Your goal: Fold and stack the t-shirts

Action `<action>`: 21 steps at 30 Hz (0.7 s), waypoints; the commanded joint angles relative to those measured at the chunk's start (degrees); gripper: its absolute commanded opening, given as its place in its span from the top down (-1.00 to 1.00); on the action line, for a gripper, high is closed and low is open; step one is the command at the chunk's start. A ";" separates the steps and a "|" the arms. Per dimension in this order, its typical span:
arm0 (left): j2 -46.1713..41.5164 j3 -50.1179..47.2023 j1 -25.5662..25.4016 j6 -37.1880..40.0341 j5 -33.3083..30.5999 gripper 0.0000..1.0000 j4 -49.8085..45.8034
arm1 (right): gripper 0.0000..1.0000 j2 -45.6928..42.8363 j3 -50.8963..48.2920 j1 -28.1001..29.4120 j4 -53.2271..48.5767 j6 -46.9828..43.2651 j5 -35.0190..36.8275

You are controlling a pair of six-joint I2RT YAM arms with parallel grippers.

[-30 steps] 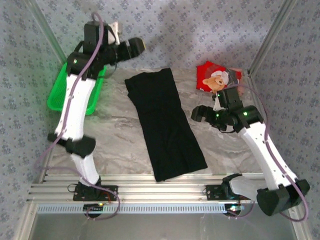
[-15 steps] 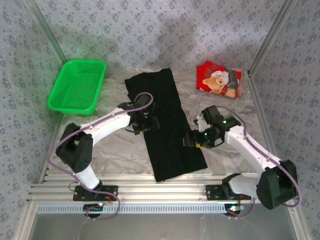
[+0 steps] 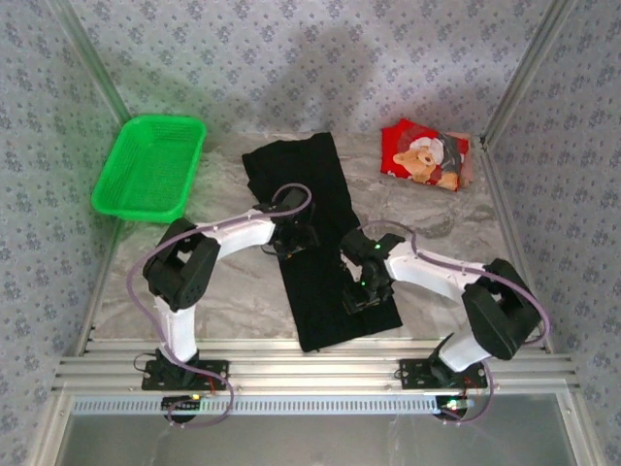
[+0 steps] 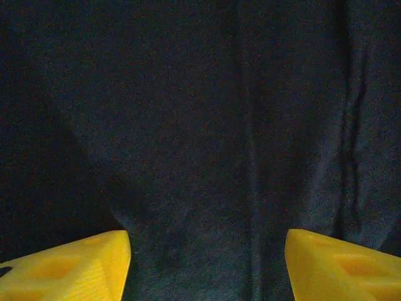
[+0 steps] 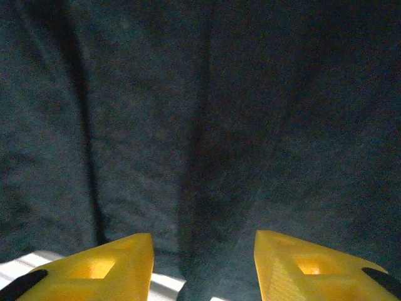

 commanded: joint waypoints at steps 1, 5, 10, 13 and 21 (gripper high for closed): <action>3.93 0.69 0.68 -0.76 -0.41 -0.31 1.28 | 0.03 2.43 3.01 2.16 -1.05 -1.10 7.64; 5.76 0.94 1.98 -0.21 -0.08 -0.28 2.58 | 0.12 6.16 4.58 4.24 -1.70 -1.02 9.97; 8.67 5.08 3.38 3.26 1.40 -0.27 2.25 | 0.45 8.31 6.48 6.03 -1.14 0.72 8.94; 10.38 8.73 3.93 5.56 1.59 -0.26 0.11 | 0.58 9.60 9.42 7.84 -2.92 1.75 8.93; 7.68 6.28 5.34 6.16 3.79 -0.25 0.45 | 0.59 11.05 13.78 12.25 -2.70 5.22 3.01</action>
